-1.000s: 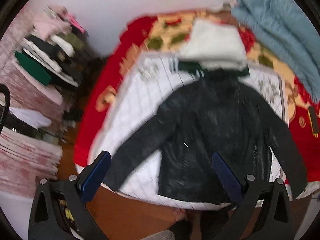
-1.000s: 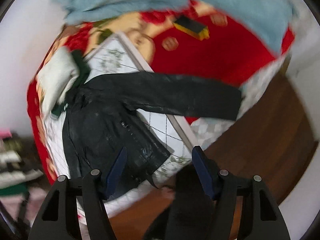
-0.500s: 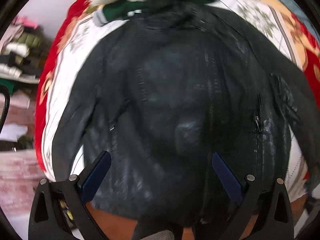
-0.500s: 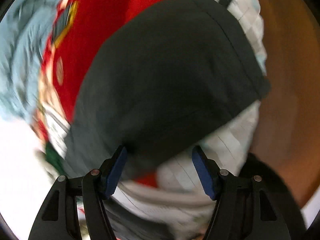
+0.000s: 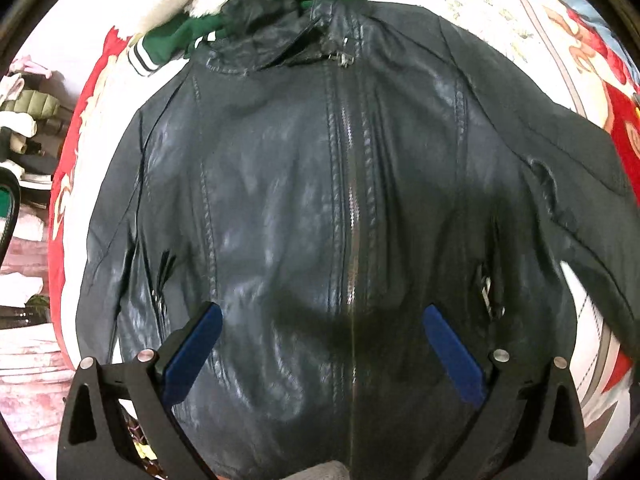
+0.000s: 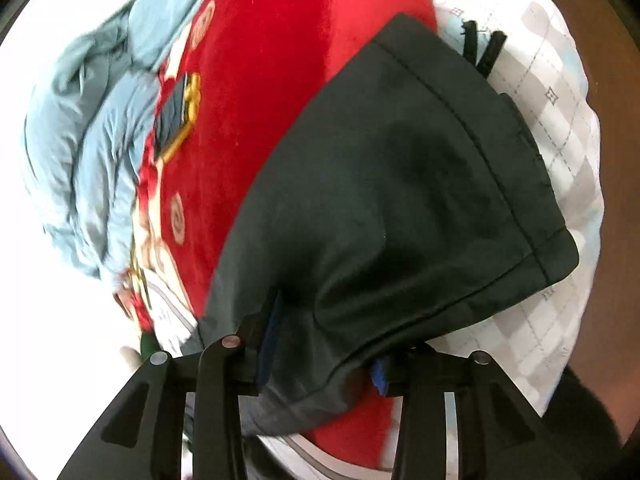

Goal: Fold large clothes
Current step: 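Grasp the jacket sleeve cuff with the right tool while the left tool approaches the jacket body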

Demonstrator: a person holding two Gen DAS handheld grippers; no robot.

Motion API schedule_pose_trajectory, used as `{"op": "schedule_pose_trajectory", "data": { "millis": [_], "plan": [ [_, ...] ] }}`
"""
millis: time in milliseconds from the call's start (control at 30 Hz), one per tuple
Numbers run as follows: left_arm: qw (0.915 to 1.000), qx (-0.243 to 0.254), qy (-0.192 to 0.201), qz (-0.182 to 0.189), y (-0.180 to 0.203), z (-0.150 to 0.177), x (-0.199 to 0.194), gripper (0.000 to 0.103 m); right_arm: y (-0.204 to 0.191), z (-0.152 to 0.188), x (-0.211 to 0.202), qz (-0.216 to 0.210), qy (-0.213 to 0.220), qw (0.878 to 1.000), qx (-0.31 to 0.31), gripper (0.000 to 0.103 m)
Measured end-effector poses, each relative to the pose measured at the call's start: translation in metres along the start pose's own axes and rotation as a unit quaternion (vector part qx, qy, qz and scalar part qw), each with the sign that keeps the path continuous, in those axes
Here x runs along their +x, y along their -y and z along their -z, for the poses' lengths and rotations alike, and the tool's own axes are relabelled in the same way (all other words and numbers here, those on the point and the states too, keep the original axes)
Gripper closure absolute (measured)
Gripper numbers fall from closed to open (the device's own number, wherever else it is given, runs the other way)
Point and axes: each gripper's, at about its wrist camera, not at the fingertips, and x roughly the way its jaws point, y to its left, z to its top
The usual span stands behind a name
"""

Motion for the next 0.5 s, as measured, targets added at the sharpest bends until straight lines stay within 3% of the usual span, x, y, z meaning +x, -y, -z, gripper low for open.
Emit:
{"op": "schedule_pose_trajectory", "data": {
  "millis": [33,67,267,400,500],
  "plan": [
    [1.0,0.0,0.003,0.0,0.001,-0.004,0.0,0.0,-0.005,0.001,-0.004,0.005,0.014,1.0,-0.005,0.089],
    [1.0,-0.002,0.006,-0.001,0.001,-0.009,0.002,0.0,-0.01,0.002,-0.01,0.008,0.026,1.0,-0.013,0.095],
    [0.9997,-0.023,0.009,-0.007,-0.013,-0.018,0.003,0.0,-0.079,0.021,-0.067,0.012,0.074,0.991,-0.107,0.097],
    [0.9988,-0.047,0.003,-0.013,-0.039,-0.02,0.009,0.0,-0.157,0.054,-0.092,0.006,0.09,0.972,-0.217,0.097],
    [0.9971,-0.073,0.003,-0.021,-0.067,-0.02,0.012,0.0,-0.214,0.092,-0.089,-0.01,0.083,0.953,-0.291,0.097]
  ]
}}
